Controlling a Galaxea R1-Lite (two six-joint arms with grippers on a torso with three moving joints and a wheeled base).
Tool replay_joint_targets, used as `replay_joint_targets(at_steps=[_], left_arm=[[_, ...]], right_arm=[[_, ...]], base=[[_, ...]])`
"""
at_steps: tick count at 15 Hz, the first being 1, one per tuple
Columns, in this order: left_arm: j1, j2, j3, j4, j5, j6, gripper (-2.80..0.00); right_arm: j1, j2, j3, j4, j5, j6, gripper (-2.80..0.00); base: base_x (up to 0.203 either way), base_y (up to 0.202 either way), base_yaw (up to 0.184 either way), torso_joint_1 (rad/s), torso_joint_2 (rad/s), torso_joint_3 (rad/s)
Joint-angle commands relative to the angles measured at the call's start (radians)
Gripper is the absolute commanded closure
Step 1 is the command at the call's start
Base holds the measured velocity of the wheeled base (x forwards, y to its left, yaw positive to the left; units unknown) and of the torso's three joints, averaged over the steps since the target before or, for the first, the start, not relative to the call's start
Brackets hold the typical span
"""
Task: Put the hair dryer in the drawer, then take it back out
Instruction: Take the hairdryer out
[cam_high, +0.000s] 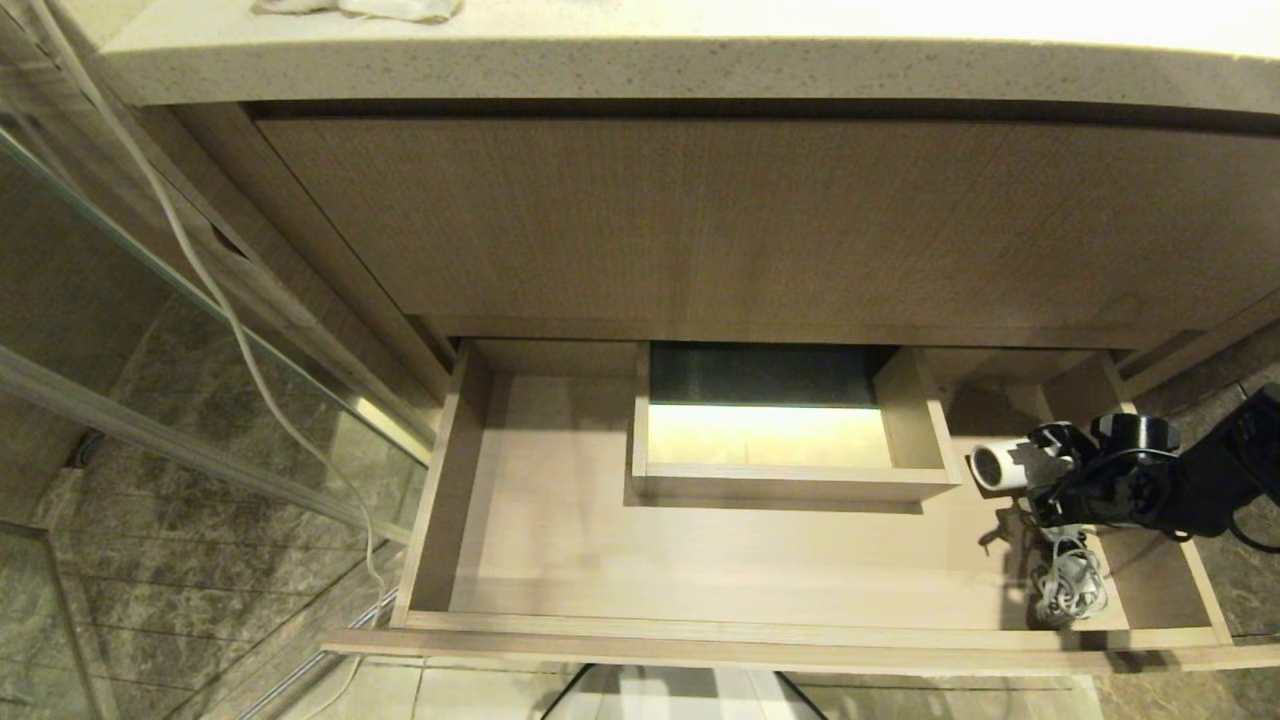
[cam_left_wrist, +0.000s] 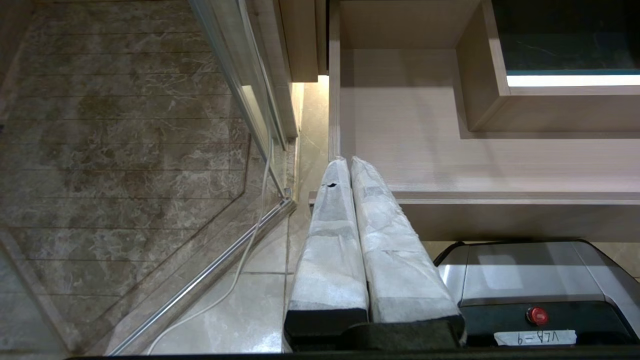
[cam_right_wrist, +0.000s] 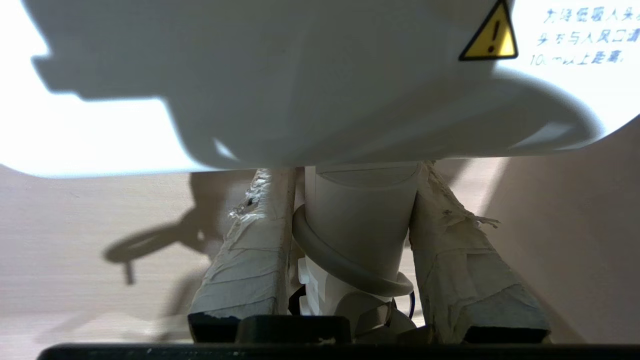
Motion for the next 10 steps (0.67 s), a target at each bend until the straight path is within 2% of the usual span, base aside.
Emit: replay_joint_targets(at_steps=[1,10], left_arm=[[0.000,0.000,0.002,0.000,0.000,0.000,0.00],[0.000,0.000,0.002,0.000,0.000,0.000,0.00]], right_arm=[[-0.001,-0.082,0.045,-0.007,0.003,-0.003,0.00],[-0.003,-0.336,0.247,0.015,-0.013,-0.005,0.00]], base=[[0.000,0.000,0.000,0.000,0.00,0.000],[0.000,0.000,0.000,0.000,0.00,0.000]])
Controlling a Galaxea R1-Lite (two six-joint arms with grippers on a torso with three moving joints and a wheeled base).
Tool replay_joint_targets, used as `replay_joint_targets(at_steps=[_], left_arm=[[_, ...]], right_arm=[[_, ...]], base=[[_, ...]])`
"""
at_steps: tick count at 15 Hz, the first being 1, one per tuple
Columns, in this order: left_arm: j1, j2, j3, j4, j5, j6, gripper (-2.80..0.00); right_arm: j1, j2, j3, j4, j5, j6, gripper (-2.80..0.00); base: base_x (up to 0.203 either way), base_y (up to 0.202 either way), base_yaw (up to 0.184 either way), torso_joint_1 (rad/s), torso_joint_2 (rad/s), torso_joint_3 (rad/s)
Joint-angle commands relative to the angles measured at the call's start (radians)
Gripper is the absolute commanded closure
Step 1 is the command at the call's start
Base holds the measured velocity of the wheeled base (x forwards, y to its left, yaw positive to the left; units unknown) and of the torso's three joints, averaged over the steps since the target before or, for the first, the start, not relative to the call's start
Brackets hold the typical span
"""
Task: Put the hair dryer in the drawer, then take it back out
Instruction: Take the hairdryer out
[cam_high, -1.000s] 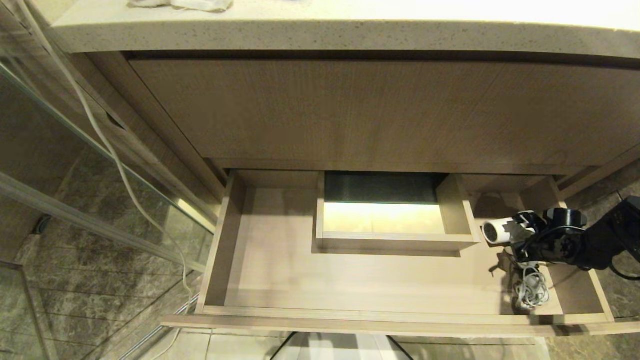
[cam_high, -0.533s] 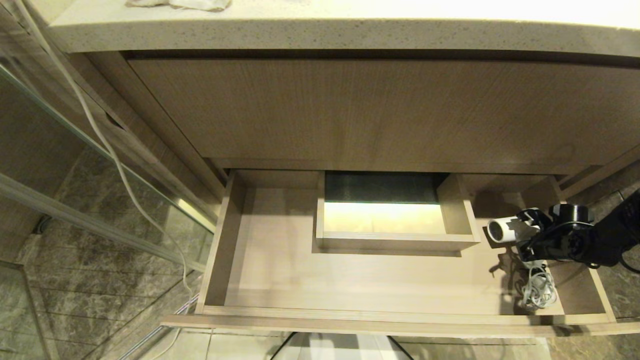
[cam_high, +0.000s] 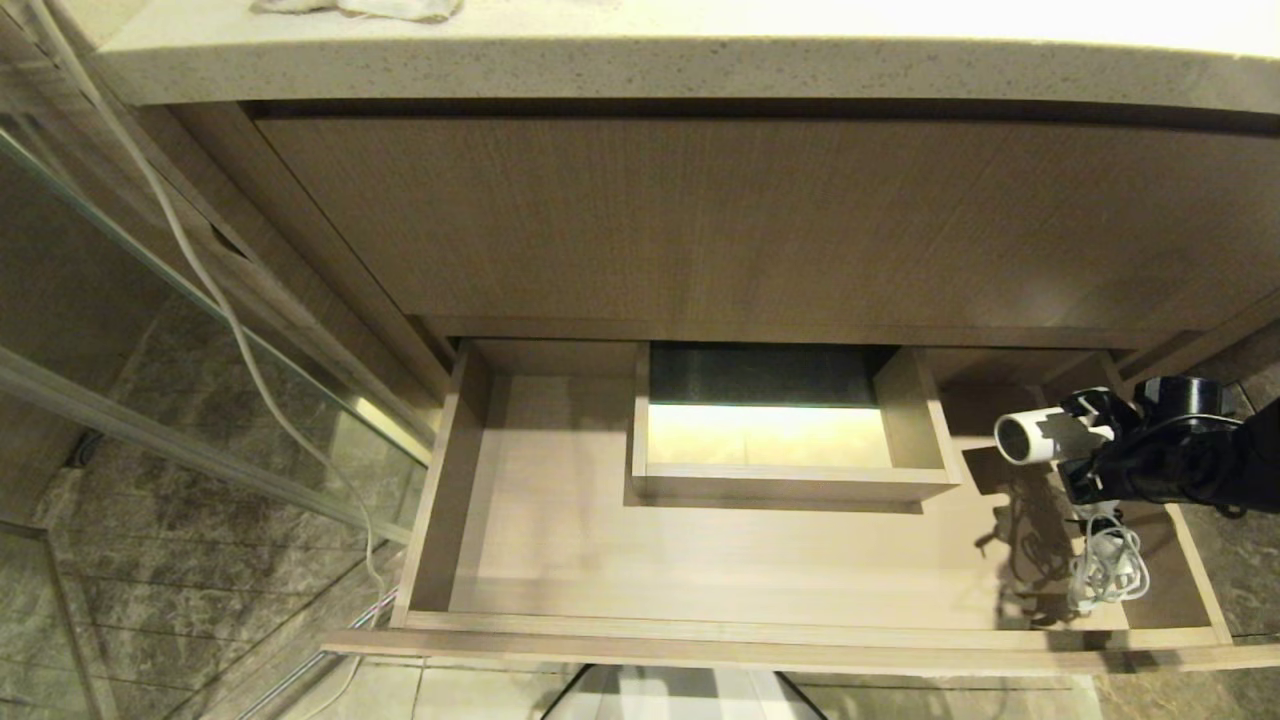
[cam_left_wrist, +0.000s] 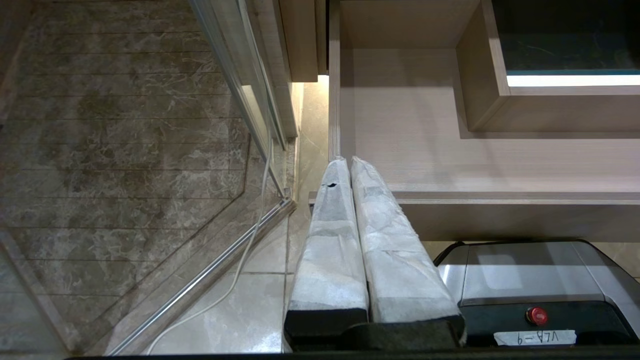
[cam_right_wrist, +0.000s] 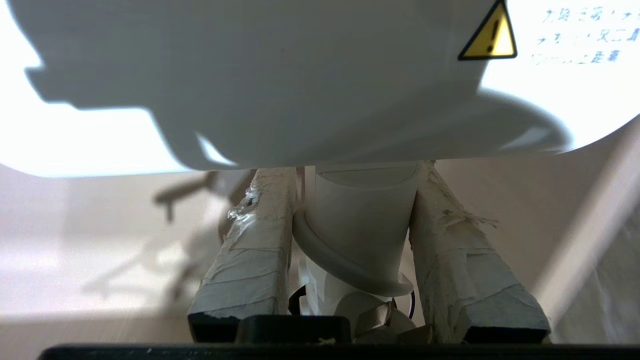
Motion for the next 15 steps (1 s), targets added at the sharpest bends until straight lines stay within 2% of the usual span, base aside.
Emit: replay_joint_targets(at_steps=[1,5,10,15], left_arm=[[0.000,0.000,0.000,0.000,0.000,0.000,0.00],[0.000,0.000,0.002,0.000,0.000,0.000,0.00],[0.000,0.000,0.002,0.000,0.000,0.000,0.00],[0.000,0.000,0.002,0.000,0.000,0.000,0.00]], right_arm=[[-0.004,-0.116,0.055,0.006,-0.025,-0.003,0.00],[-0.006,-0.277,0.194,0.013,-0.046,-0.004,0.00],[-0.029,-0.474,0.261,0.128,-0.049,-0.003,0.00],[-0.034,-0.686,0.390,0.142,-0.049,0.000,0.00]], base=[[0.000,0.000,0.000,0.000,0.00,0.000],[0.000,0.000,0.000,0.000,0.00,0.000],[0.000,0.000,0.000,0.000,0.00,0.000],[0.000,0.000,0.000,0.000,0.00,0.000]])
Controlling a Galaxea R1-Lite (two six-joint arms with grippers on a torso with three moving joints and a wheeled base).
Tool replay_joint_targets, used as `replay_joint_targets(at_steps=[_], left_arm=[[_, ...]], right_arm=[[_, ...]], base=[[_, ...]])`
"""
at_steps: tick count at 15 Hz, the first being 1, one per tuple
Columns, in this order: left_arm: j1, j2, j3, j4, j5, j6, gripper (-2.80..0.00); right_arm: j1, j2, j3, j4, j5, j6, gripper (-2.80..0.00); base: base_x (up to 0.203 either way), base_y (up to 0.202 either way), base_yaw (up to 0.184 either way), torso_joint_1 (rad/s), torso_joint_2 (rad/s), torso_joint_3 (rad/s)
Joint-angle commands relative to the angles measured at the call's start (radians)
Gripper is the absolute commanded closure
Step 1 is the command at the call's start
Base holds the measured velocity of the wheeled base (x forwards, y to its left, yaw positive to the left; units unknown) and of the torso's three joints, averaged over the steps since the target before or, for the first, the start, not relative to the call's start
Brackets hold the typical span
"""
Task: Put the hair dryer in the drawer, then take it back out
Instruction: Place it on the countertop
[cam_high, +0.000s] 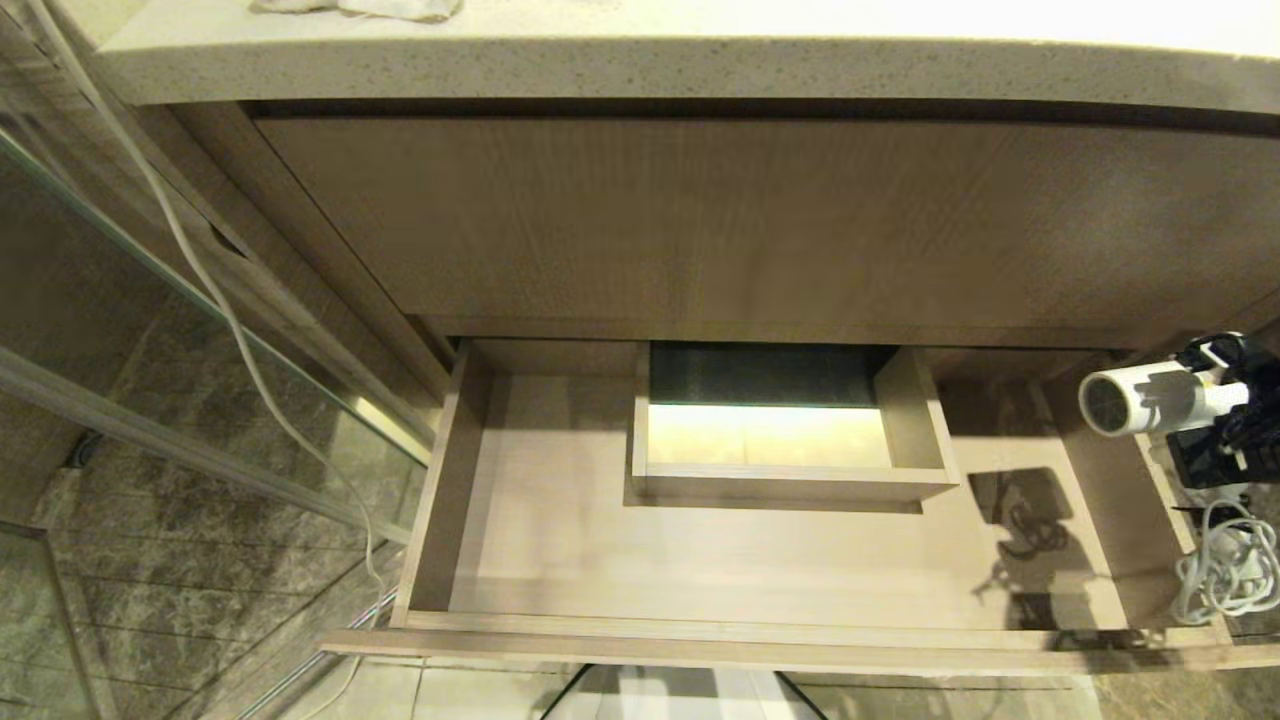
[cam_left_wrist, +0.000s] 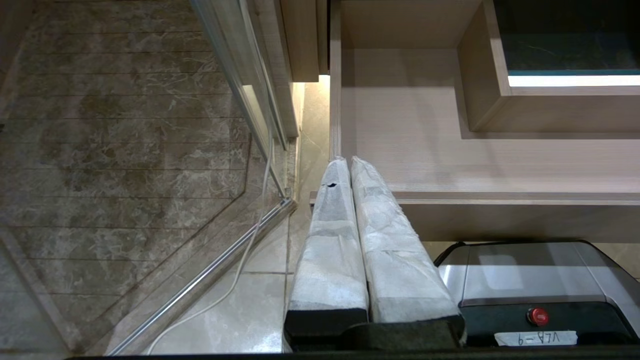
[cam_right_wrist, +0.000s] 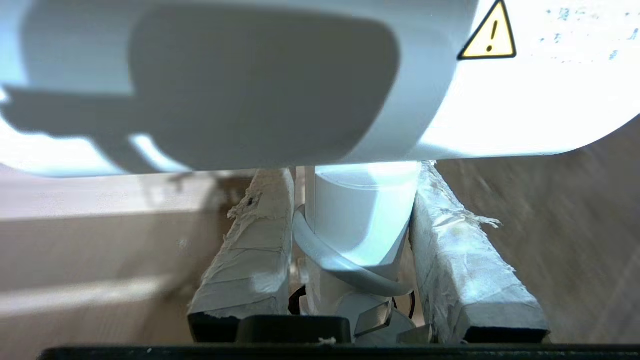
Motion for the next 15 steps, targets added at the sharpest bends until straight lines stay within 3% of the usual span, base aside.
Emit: replay_joint_targets(at_steps=[1,8,12,15], left_arm=[[0.000,0.000,0.000,0.000,0.000,0.000,0.00],[0.000,0.000,0.002,0.000,0.000,0.000,0.00],[0.000,0.000,0.002,0.000,0.000,0.000,0.00],[0.000,0.000,0.002,0.000,0.000,0.000,0.00]], right_arm=[[-0.002,-0.165,0.074,-0.001,0.001,-0.002,0.00],[0.006,-0.462,0.232,0.003,0.005,0.022,0.00],[0.007,-0.546,0.255,0.005,0.001,0.025,0.00],[0.005,-0.726,0.324,0.021,-0.002,0.026,0.00]], base=[[0.000,0.000,0.000,0.000,0.00,0.000],[0.000,0.000,0.000,0.000,0.00,0.000],[0.000,0.000,0.000,0.000,0.00,0.000],[0.000,0.000,0.000,0.000,0.00,0.000]])
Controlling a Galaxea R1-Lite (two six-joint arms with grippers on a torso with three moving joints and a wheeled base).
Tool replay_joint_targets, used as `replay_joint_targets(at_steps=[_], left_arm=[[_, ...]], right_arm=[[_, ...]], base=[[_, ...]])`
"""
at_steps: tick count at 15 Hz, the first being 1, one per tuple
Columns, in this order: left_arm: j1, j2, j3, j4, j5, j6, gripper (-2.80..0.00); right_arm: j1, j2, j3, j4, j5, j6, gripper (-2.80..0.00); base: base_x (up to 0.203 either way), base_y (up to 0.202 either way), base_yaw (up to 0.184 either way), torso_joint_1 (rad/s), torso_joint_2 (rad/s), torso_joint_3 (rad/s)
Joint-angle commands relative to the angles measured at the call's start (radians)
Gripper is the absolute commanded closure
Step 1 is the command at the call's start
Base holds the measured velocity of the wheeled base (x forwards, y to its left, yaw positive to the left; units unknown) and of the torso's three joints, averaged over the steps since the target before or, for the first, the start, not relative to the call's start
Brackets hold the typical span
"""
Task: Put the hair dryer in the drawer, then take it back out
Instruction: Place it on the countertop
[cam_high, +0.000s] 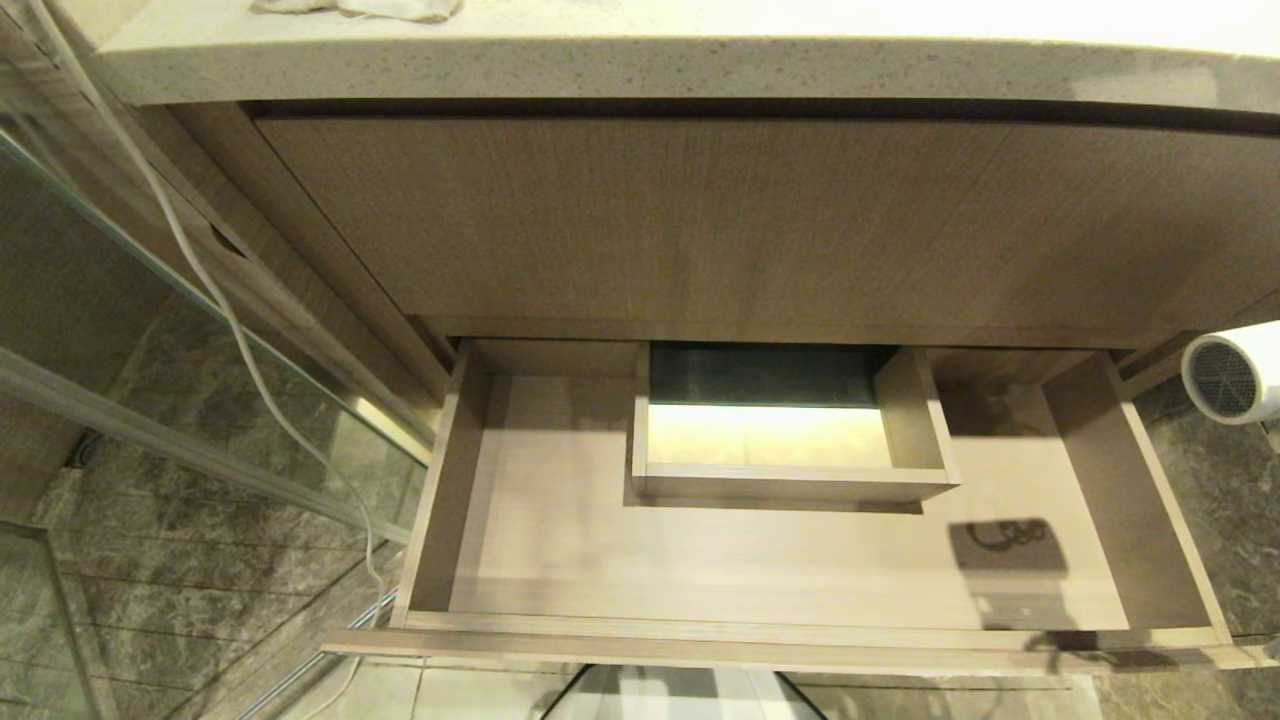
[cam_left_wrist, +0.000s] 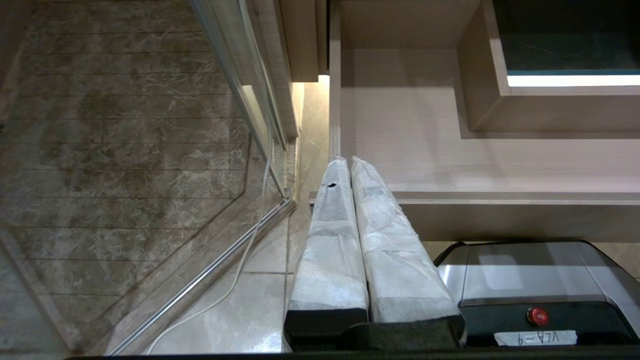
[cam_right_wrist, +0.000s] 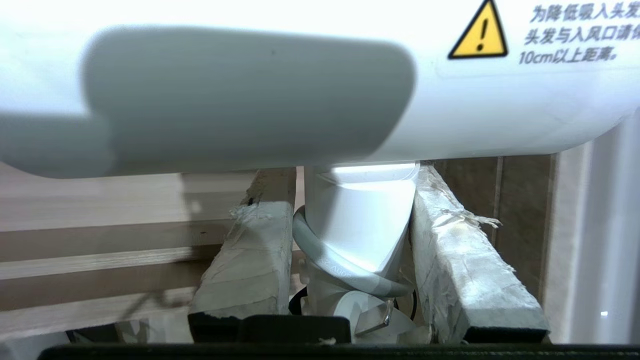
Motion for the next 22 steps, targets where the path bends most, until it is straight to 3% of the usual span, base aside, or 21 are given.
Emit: replay_joint_targets(at_steps=[1,6,11,14,20,22], left_arm=[[0.000,0.000,0.002,0.000,0.000,0.000,0.00],[0.000,0.000,0.000,0.000,0.000,0.000,0.00],[0.000,0.000,0.002,0.000,0.000,0.000,0.00],[0.000,0.000,0.002,0.000,0.000,0.000,0.00],[0.000,0.000,0.002,0.000,0.000,0.000,0.00],[0.000,0.000,0.002,0.000,0.000,0.000,0.00]], right_arm=[[-0.002,-0.170,0.045,0.024,-0.005,0.000,0.00],[-0.003,-0.309,0.054,0.086,-0.026,0.003,0.00],[-0.007,-0.512,-0.050,0.235,-0.038,0.004,0.00],[-0.005,-0.532,-0.102,0.323,-0.040,0.030,0.00],[-0.005,-0.500,-0.139,0.331,-0.039,0.052,0.00],[-0.009,-0.482,-0.174,0.327,-0.099,0.059,0.00]], base=[[0.000,0.000,0.000,0.000,0.00,0.000],[0.000,0.000,0.000,0.000,0.00,0.000],[0.000,0.000,0.000,0.000,0.00,0.000],[0.000,0.000,0.000,0.000,0.00,0.000],[0.000,0.000,0.000,0.000,0.00,0.000],[0.000,0.000,0.000,0.000,0.00,0.000]])
